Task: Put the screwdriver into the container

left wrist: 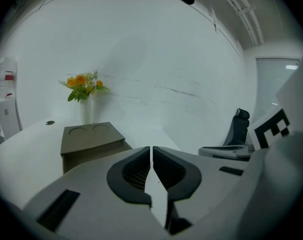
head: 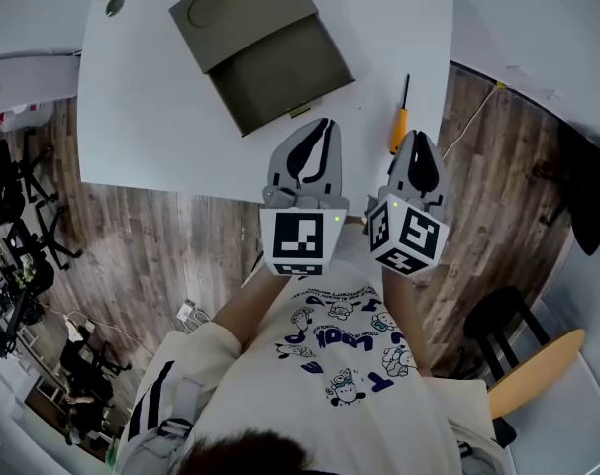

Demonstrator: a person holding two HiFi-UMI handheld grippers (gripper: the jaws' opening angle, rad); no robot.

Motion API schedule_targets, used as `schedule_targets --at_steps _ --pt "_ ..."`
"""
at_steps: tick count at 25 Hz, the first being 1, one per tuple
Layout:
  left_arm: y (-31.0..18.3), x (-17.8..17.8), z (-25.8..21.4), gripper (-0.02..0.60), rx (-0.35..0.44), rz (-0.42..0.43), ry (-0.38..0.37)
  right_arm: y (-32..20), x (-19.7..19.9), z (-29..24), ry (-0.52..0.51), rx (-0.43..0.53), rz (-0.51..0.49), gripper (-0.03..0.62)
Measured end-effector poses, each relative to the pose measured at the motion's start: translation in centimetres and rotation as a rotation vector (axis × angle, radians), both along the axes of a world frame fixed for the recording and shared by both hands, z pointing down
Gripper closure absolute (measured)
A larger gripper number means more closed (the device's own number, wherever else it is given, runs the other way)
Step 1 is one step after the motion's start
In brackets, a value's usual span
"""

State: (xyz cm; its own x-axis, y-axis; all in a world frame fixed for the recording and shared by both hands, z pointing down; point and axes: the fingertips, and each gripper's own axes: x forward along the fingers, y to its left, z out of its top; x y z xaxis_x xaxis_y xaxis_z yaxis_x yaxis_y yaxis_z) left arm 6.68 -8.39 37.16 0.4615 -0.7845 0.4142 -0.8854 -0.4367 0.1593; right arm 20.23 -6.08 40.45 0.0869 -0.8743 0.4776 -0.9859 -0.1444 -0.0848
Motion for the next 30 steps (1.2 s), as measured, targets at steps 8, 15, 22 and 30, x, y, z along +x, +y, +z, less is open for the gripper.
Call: schedule_targets --at_steps 8,15,22,30 --pt "-1.3 0.9 2.3 0.552 -0.056 -0.014 -0.015 -1.5 0.8 2.6 -0.019 -0.069 -0.016 0.553" --pt "-1.6 1.3 3.8 0.552 -0.098 -0.029 -0.023 -2.0 1.1 4.8 -0.049 -0.126 -0.027 0.548" --pt "-1.6 1.2 5.3 0.552 -0.133 -0.05 -0.032 -2.1 1.2 6.9 -0.069 -0.183 -0.036 0.487" --pt "-1.5 0.9 6.7 0.552 -0.164 -0.073 -0.046 -2.2 1.3 9.2 -0.094 -0.244 -0.031 0.465"
